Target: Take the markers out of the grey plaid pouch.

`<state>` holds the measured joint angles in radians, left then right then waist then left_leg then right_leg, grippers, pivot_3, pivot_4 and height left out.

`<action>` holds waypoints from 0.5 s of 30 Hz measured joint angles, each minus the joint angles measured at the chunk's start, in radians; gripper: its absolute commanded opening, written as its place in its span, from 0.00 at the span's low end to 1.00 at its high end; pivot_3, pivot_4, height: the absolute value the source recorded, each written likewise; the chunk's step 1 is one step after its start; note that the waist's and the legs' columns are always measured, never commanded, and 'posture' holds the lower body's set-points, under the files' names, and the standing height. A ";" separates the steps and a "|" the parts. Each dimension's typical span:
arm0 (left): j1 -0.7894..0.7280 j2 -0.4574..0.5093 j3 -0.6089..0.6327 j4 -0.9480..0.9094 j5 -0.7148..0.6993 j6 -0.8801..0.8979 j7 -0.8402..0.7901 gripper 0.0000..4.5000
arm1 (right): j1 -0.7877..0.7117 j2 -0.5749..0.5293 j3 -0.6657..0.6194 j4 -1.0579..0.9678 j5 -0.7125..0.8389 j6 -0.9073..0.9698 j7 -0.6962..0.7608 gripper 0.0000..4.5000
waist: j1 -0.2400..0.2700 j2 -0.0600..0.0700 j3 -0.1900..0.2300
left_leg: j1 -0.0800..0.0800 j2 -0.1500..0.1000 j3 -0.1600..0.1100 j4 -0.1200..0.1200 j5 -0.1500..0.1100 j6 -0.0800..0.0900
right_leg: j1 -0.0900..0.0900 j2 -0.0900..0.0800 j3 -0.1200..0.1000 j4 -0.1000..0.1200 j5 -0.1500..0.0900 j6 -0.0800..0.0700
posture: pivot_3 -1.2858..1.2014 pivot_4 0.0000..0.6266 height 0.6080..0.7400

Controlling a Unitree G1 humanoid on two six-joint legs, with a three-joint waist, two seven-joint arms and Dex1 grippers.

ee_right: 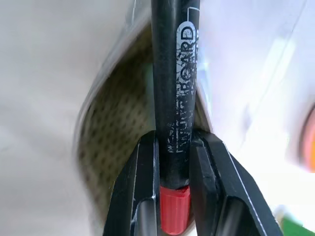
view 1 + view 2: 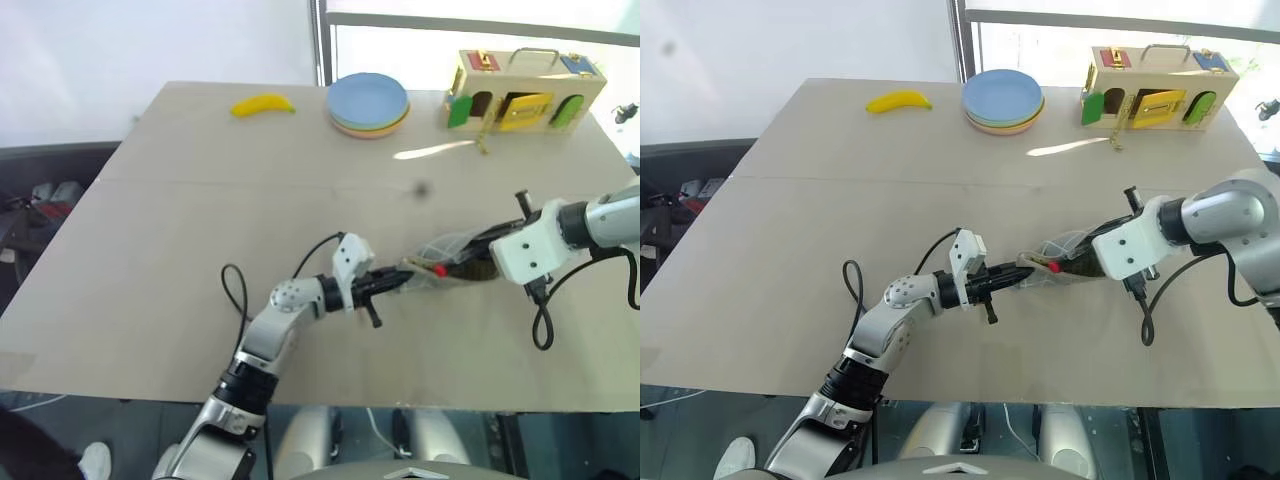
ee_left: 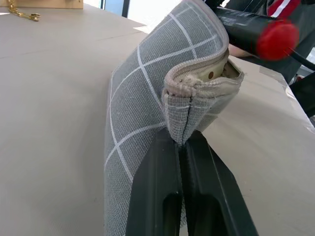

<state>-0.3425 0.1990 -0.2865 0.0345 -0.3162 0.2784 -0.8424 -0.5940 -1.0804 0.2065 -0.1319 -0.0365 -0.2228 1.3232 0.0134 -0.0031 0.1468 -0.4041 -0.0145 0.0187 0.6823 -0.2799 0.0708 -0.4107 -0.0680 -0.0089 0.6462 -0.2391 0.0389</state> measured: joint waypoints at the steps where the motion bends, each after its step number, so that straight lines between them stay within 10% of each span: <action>1: -0.001 -0.002 0.000 0.001 0.000 0.000 0.000 0.00 | 0.000 0.001 -0.019 0.001 0.034 0.016 0.001 0.07 | 0.000 0.000 0.000 | 0.000 0.000 0.000 0.000 0.000 0.000 | 0.000 0.000 0.000 0.000 0.000 0.000 | 0.52 0.24 1.00; 11: 0.005 0.001 0.006 0.005 0.001 0.000 0.007 0.00 | 0.116 -0.235 -0.272 0.019 0.228 0.363 0.061 0.07 | 0.000 0.000 0.000 | -0.001 0.000 -0.001 0.000 -0.001 0.001 | 0.001 -0.002 -0.001 -0.002 0.000 0.000 | 0.52 0.24 1.00; 15: 0.007 0.003 0.011 0.002 -0.001 0.003 0.018 0.00 | 0.134 -0.199 -0.283 0.188 0.163 0.362 -0.039 0.49 | -0.004 0.001 -0.001 | 0.001 0.000 0.000 -0.002 -0.001 0.001 | 0.001 -0.002 0.001 -0.001 -0.001 -0.001 | 0.52 0.24 1.00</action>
<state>-0.3353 0.2022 -0.2753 0.0367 -0.3170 0.2818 -0.8243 -0.4604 -1.2797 -0.0766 0.0564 0.1264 0.1388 1.2837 0.0090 -0.0020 0.1462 -0.4027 -0.0144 0.0189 0.6808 -0.2805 0.0716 -0.4095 -0.0700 -0.0084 0.6450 -0.2396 0.0379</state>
